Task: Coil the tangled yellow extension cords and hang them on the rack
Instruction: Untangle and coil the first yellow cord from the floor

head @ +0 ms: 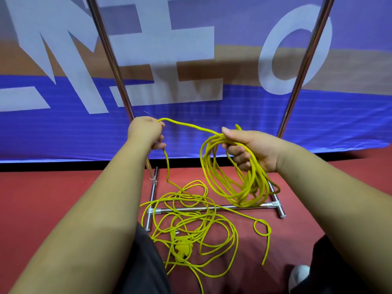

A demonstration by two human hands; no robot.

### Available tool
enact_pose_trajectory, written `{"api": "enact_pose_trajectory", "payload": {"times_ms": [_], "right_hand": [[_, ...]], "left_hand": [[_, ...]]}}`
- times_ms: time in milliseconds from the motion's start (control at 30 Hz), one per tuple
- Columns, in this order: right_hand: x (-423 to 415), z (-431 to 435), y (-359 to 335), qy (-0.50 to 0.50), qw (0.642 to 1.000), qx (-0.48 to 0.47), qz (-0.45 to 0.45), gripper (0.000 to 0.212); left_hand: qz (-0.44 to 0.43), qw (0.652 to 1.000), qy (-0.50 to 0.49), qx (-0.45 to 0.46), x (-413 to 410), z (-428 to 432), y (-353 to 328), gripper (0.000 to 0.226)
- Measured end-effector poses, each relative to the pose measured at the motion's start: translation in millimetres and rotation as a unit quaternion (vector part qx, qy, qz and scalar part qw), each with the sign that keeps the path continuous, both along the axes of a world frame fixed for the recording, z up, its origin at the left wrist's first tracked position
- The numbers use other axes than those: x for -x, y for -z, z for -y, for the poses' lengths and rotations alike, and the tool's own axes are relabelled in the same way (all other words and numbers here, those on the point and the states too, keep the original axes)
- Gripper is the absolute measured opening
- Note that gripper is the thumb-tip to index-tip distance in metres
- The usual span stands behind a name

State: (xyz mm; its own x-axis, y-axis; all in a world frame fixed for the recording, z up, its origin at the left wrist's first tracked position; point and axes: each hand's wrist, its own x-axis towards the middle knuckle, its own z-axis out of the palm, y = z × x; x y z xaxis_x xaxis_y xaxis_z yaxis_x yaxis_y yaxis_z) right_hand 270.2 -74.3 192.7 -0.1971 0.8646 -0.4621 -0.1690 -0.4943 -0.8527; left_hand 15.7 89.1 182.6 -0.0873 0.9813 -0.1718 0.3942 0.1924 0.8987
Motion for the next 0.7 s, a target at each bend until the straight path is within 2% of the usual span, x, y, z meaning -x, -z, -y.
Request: {"api": "enact_pose_trajectory", "payload": {"times_ms": [67,100,167,233,333,400,467,533,600,700], "right_hand": [[-0.5,1.7,-4.7,-0.012,1.0,0.001,-0.017,0.028],[-1.5,2.3,-7.1,-0.008,0.999,-0.003,-0.031,0.023],[-4.3,3.1,-11.8,0.01,0.998,-0.017,-0.058,0.019],[-7.5,3.6,-13.4,0.032,0.997,-0.03,-0.063,0.018],[-10.5,3.2,-7.7,0.038,0.998,-0.036,-0.029,0.028],[-11.0,3.5,-4.1,0.024,0.999,-0.036,0.011,0.039],[-12.6,4.0,-2.3,0.018,0.997,-0.042,0.058,0.037],[-15.9,2.1,-1.4,0.041,0.995,-0.05,0.08,0.027],[-19.1,-2.1,-1.1,0.095,0.993,-0.055,0.053,0.021],[-23.6,-7.1,-4.9,0.176,0.982,-0.061,-0.032,0.028]], "left_hand": [[-0.006,1.0,0.002,-0.012,1.6,-2.1,8.8,0.012],[-0.017,1.0,0.026,-0.002,1.7,-2.6,15.1,0.019],[-0.033,0.995,0.085,0.034,0.3,-4.9,28.7,0.034],[-0.019,0.991,0.123,0.045,-3.9,-4.0,35.8,0.035],[0.034,0.992,0.116,0.036,-13.9,-3.1,28.8,0.017],[0.092,0.99,0.1,0.046,-20.4,-2.4,19.7,0.022],[0.112,0.987,0.111,0.03,-23.3,-2.9,15.5,0.03],[0.079,0.987,0.142,-0.012,-23.2,-2.5,16.8,0.023],[0.023,0.987,0.149,-0.051,-21.0,-2.6,21.8,0.013],[-0.144,0.975,0.135,-0.1,-19.2,-3.7,29.1,0.014]]}}
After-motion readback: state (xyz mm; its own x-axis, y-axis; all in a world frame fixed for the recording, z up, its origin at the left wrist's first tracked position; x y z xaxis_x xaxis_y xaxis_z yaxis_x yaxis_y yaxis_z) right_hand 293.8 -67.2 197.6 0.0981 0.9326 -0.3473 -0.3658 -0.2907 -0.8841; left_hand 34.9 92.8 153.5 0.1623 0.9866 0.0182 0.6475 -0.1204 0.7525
